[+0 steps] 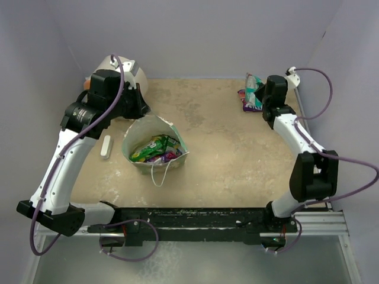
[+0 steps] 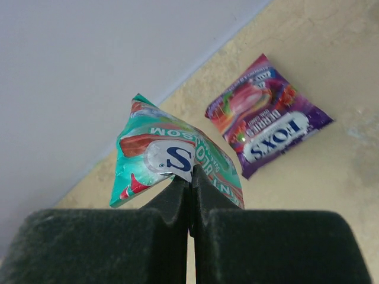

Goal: Take the snacks out of the paper bag

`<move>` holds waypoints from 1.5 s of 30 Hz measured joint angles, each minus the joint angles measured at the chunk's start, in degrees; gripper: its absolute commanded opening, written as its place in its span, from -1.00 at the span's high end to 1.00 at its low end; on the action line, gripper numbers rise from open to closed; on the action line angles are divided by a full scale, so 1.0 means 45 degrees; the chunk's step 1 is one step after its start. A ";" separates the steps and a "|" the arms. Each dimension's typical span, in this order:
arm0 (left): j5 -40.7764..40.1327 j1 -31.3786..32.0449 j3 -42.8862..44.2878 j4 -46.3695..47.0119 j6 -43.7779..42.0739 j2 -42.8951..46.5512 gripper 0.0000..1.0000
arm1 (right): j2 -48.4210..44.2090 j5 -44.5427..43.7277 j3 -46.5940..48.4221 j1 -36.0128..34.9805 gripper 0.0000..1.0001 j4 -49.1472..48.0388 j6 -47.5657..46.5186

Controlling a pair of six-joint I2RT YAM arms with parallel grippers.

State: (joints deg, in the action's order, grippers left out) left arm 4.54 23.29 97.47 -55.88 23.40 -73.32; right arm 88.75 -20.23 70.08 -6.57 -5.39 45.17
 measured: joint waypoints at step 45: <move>-0.1035 0.0000 0.0631 0.0019 -0.0442 -0.1127 1.00 | 0.6693 -0.0301 -0.0631 0.1370 0.55 -0.5260 1.1910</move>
State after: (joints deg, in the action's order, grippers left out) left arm -0.12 23.29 100.31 -55.79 21.41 -78.39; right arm 118.87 -21.58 67.24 -0.40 -29.06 98.76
